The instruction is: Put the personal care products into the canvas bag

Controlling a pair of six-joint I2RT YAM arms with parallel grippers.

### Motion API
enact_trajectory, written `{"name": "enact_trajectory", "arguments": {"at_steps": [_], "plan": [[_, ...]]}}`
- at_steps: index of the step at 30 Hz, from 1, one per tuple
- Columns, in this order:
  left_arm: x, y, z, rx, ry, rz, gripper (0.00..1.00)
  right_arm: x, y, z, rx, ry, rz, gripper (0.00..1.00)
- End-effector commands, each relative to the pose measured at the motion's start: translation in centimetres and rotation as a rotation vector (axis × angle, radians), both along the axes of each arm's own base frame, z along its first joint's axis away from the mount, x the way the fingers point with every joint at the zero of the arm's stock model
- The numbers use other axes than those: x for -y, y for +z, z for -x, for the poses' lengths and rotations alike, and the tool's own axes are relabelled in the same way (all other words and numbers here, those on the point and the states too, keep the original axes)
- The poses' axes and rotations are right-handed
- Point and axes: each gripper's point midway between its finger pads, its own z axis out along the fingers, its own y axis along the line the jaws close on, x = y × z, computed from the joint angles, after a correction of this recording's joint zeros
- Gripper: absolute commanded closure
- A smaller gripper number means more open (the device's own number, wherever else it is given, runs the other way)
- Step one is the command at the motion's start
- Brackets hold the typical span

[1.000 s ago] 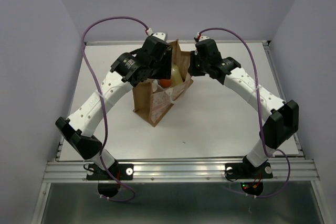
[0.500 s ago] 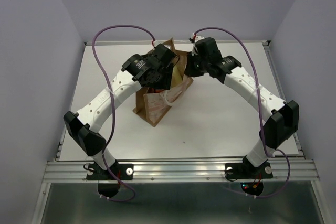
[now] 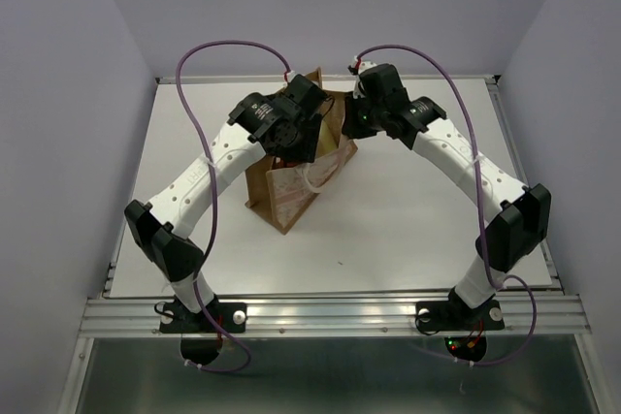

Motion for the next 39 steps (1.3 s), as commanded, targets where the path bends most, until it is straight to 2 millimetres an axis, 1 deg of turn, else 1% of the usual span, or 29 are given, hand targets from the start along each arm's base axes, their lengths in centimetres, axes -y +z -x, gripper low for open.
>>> {"name": "enact_trajectory", "arguments": {"at_steps": [1, 3, 5, 7, 8, 10, 11, 13, 14, 17, 21, 24, 25, 27, 29, 31, 34, 35, 39], "plan": [[-1.1, 3.9, -0.8, 0.113, 0.011, 0.024, 1.0, -0.5, 4.6, -1.5, 0.132, -0.011, -0.058, 0.99], [-0.7, 3.6, -0.5, 0.091, -0.013, 0.037, 1.0, -0.3, 4.3, -1.6, 0.129, -0.018, -0.048, 0.99], [-0.9, 3.6, -0.2, 0.087, -0.014, 0.038, 1.0, -0.2, 4.3, -1.7, 0.13, -0.023, -0.043, 0.99], [-1.3, 3.7, 0.1, 0.093, 0.004, 0.043, 1.0, -0.1, 4.3, -1.8, 0.132, -0.031, -0.037, 0.99], [-1.6, 3.7, 0.6, 0.084, 0.002, 0.057, 1.0, 0.1, 4.3, -1.8, 0.134, -0.034, -0.032, 0.99], [-2.0, 3.3, 1.2, 0.065, 0.002, 0.061, 1.0, 0.1, 4.3, -1.9, 0.135, -0.038, -0.029, 0.99], [-2.6, 2.2, 1.7, 0.043, 0.009, 0.039, 1.0, 0.0, 4.4, -1.8, 0.136, -0.033, -0.031, 0.99], [-3.2, 0.4, 2.2, 0.0, 0.013, 0.002, 1.0, 0.0, 4.3, -1.7, 0.13, -0.028, -0.032, 0.99], [-3.5, -1.5, 2.6, -0.049, 0.011, -0.034, 1.0, 0.0, 4.3, -1.7, 0.13, -0.027, -0.032, 0.99], [-3.6, -3.7, 3.2, -0.116, 0.003, -0.062, 1.0, -0.2, 4.0, -1.6, 0.121, -0.019, -0.035, 0.99], [-3.8, -4.0, 3.1, -0.119, 0.013, -0.071, 1.0, -0.3, 3.8, -1.5, 0.116, -0.013, -0.035, 0.99], [-3.8, -5.3, 2.4, -0.135, 0.028, -0.116, 1.0, -0.4, 3.9, -1.5, 0.118, -0.006, -0.037, 0.99], [-3.6, -6.2, 2.1, -0.154, 0.027, -0.141, 1.0, -0.4, 3.9, -1.5, 0.117, -0.007, -0.038, 0.99], [-3.7, -6.8, 1.6, -0.16, 0.036, -0.166, 1.0, -0.4, 3.8, -1.4, 0.115, -0.003, -0.036, 0.99], [-3.8, -7.5, 1.2, -0.173, 0.043, -0.191, 1.0, -0.3, 4.1, -1.4, 0.121, -0.007, -0.038, 0.99], [-3.8, -7.8, 1.1, -0.18, 0.047, -0.191, 1.0, -0.2, 4.7, -1.5, 0.135, -0.014, -0.04, 0.99], [-3.9, -8.0, 1.2, -0.188, 0.046, -0.19, 1.0, 0.1, 5.7, -1.6, 0.16, -0.028, -0.044, 0.99], [-4.2, -8.5, 1.4, -0.199, 0.049, -0.203, 1.0, 0.2, 6.3, -1.6, 0.171, -0.031, -0.049, 0.99], [-4.7, -9.3, 1.6, -0.222, 0.068, -0.22, 1.0, 0.2, 6.9, -1.6, 0.185, -0.022, -0.053, 0.99]]}}
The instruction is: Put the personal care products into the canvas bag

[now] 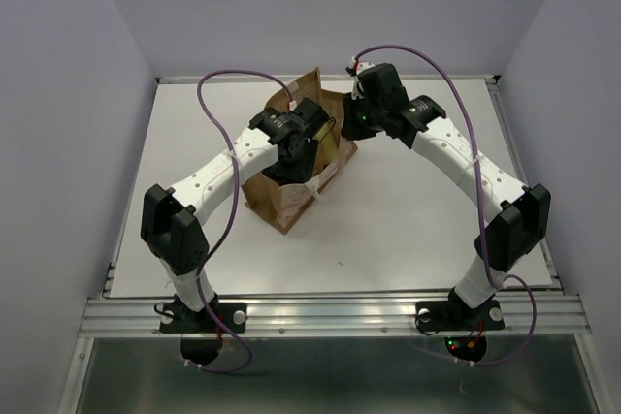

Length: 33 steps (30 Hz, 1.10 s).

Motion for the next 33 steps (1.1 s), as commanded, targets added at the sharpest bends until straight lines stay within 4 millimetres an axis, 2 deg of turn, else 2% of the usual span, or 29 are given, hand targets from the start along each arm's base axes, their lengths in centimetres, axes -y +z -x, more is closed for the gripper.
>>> {"name": "enact_trajectory", "arguments": {"at_steps": [1, 5, 7, 11, 15, 18, 20, 24, 26, 28, 29, 31, 33], "plan": [[-3.2, -0.8, 0.6, -0.028, 0.035, -0.116, 0.94, -0.4, 6.7, -1.7, 0.189, -0.005, -0.08, 0.99], [-2.8, -1.9, 0.4, -0.044, 0.042, -0.109, 0.92, -0.2, 6.6, -1.6, 0.187, -0.009, -0.076, 0.99], [-2.8, -2.8, 0.8, -0.074, 0.038, -0.119, 1.0, -0.1, 6.7, -1.7, 0.19, -0.015, -0.075, 0.99], [-3.9, -4.1, 1.5, -0.108, 0.051, -0.144, 0.98, 0.0, 7.4, -1.5, 0.201, -0.018, -0.085, 0.99], [-5.3, -4.5, 2.0, -0.119, 0.087, -0.149, 0.96, 0.1, 7.4, -1.4, 0.201, -0.02, -0.081, 0.99], [-5.5, -5.2, 2.2, -0.124, 0.098, -0.145, 0.88, 0.0, 7.3, -1.3, 0.194, -0.015, -0.087, 0.99], [-5.1, -5.3, 2.1, -0.12, 0.095, -0.128, 0.75, -0.1, 7.4, -1.2, 0.194, -0.009, -0.094, 0.99], [-5.4, -5.6, 2.3, -0.114, 0.1, -0.129, 0.58, 0.0, 7.1, -1.0, 0.185, -0.014, -0.096, 0.99], [-5.5, -5.5, 2.3, -0.107, 0.105, -0.126, 0.46, 0.0, 7.2, -0.9, 0.185, -0.014, -0.099, 0.99], [-5.2, -4.8, 2.0, -0.091, 0.109, -0.108, 0.42, 0.1, 7.2, -0.9, 0.184, -0.017, -0.098, 0.98], [-4.9, -3.9, 1.6, -0.065, 0.106, -0.087, 0.34, 0.1, 7.2, -0.9, 0.184, -0.019, -0.099, 0.97], [-4.5, -2.4, 1.2, -0.041, 0.101, -0.062, 0.31, 0.1, 6.9, -0.9, 0.177, -0.023, -0.098, 0.96], [-3.8, -0.2, 0.1, 0.012, 0.101, -0.025, 0.26, 0.1, 6.8, -0.8, 0.174, -0.024, -0.1, 0.94]]}}
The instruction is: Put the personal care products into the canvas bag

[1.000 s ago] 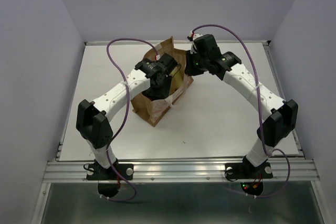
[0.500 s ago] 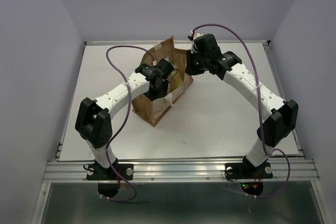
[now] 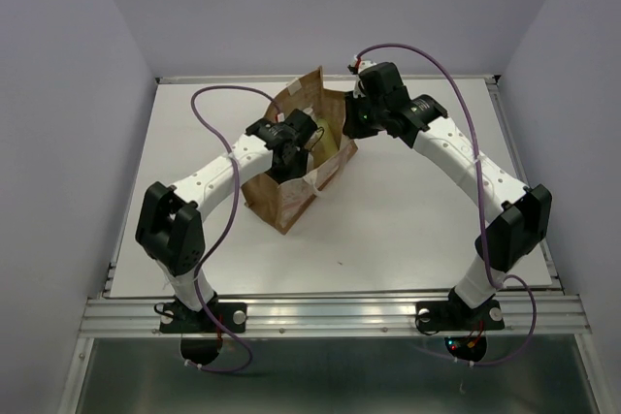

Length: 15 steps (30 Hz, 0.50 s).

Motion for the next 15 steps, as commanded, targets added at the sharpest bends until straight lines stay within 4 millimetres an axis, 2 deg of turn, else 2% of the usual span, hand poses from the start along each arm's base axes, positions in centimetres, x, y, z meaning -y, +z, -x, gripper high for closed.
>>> {"name": "enact_trajectory", "arguments": {"at_steps": [1, 2, 5, 7, 8, 9, 11, 12, 13, 14, 15], "plan": [[-1.4, 5.2, -0.5, 0.081, 0.013, -0.016, 0.25, -0.2, 6.3, -0.7, 0.162, -0.009, -0.105, 0.92], [-1.1, 6.8, -0.9, 0.109, 0.008, 0.005, 0.25, -0.3, 6.1, -0.7, 0.157, -0.009, -0.104, 0.89], [-1.2, 9.0, -1.4, 0.151, 0.02, 0.016, 0.2, -0.3, 5.7, -0.7, 0.148, -0.012, -0.101, 0.87], [-0.9, 11.6, -2.1, 0.217, 0.02, 0.055, 0.16, -0.3, 5.5, -0.8, 0.143, -0.016, -0.098, 0.84], [-0.7, 12.6, -2.2, 0.239, 0.015, 0.073, 0.13, -0.3, 5.5, -0.8, 0.143, -0.017, -0.1, 0.8], [-0.4, 14.3, -2.6, 0.279, 0.01, 0.106, 0.03, -0.3, 5.5, -0.9, 0.144, -0.018, -0.099, 0.78], [0.2, 16.4, -2.6, 0.319, -0.011, 0.16, 0.01, -0.4, 5.6, -1.0, 0.145, -0.02, -0.103, 0.75], [0.3, 17.4, -2.8, 0.342, -0.016, 0.182, 0.01, -0.4, 5.6, -1.0, 0.145, -0.021, -0.107, 0.7], [0.5, 19.6, -3.1, 0.398, -0.005, 0.217, 0.01, -0.4, 5.7, -1.1, 0.149, -0.029, -0.109, 0.67], [0.6, 22.0, -3.4, 0.458, 0.007, 0.256, 0.01, -0.4, 5.7, -1.2, 0.15, -0.033, -0.112, 0.57], [0.6, 23.3, -3.7, 0.495, 0.015, 0.276, 0.01, -0.4, 5.8, -1.2, 0.152, -0.037, -0.114, 0.49]]}}
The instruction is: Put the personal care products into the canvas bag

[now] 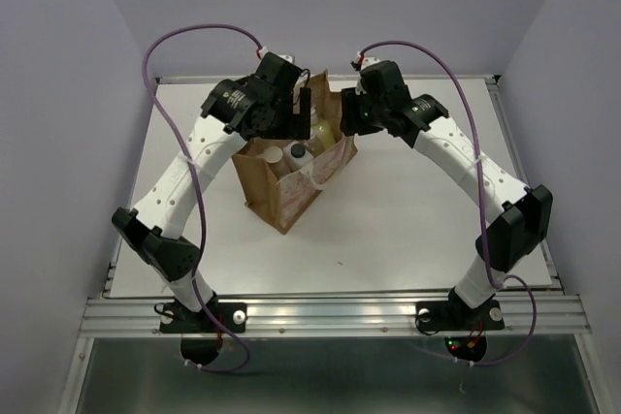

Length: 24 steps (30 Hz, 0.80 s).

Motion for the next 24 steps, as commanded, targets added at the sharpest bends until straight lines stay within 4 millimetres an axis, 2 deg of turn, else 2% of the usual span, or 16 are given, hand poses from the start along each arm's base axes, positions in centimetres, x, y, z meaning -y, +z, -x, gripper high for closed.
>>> {"name": "enact_trajectory", "arguments": {"at_steps": [1, 2, 3, 5, 9, 11, 14, 15, 16, 18, 19, 20, 21, 22, 23, 24], "plan": [[-0.9, 8.7, -0.2, 0.222, 0.022, 0.124, 0.01, -0.3, 5.6, -1.0, 0.147, -0.028, -0.102, 0.37], [-0.8, 10.4, -0.6, 0.273, 0.035, 0.156, 0.01, -0.4, 5.9, -1.1, 0.153, -0.03, -0.113, 0.33], [-1.3, 12.3, -1.0, 0.335, 0.063, 0.181, 0.01, -0.5, 6.0, -1.1, 0.156, -0.028, -0.118, 0.19], [-1.4, 14.4, -1.7, 0.41, 0.097, 0.218, 0.01, -0.7, 6.7, -1.2, 0.166, -0.026, -0.136, 0.0], [-3.0, 16.6, -3.5, 0.484, 0.161, 0.256, 0.01, -0.1, 8.6, -1.2, 0.208, -0.054, -0.152, 0.0], [-6.1, 16.7, -5.2, 0.497, 0.246, 0.246, 0.01, 1.4, 9.2, -1.4, 0.24, -0.128, -0.129, 0.0], [-10.4, 16.9, -6.2, 0.515, 0.342, 0.242, 0.01, 4.9, 10.4, -1.3, 0.305, -0.267, -0.067, 0.0], [-12.0, 15.9, -6.6, 0.506, 0.377, 0.21, 0.01, 7.7, 10.7, -1.1, 0.322, -0.362, -0.052, 0.0], [-13.1, 17.2, -6.2, 0.558, 0.398, 0.229, 0.01, 9.1, 10.6, -1.0, 0.326, -0.402, -0.047, 0.0], [-14.6, 14.5, -6.4, 0.524, 0.429, 0.213, 0.01, 12.0, 9.3, -0.6, 0.305, -0.473, -0.024, 0.0], [-15.3, 14.0, -6.4, 0.525, 0.442, 0.225, 0.01, 14.6, 9.8, -0.1, 0.317, -0.542, -0.03, 0.0], [-17.5, 14.7, -6.3, 0.574, 0.485, 0.248, 0.01, 15.8, 9.4, 0.3, 0.315, -0.575, -0.021, 0.0], [-18.2, 13.8, -6.4, 0.565, 0.503, 0.255, 0.01, 16.5, 9.1, 0.8, 0.316, -0.6, -0.01, 0.0], [-18.8, 11.0, -6.5, 0.511, 0.521, 0.244, 0.01, 17.2, 8.6, 1.4, 0.319, -0.627, 0.006, 0.0], [-19.5, 10.6, -6.0, 0.52, 0.536, 0.249, 0.01, 18.2, 7.0, 2.0, 0.301, -0.66, 0.049, 0.0], [-20.4, 8.8, -6.3, 0.507, 0.564, 0.236, 0.01, 18.9, 7.4, 3.1, 0.318, -0.675, 0.038, 0.0]]}}
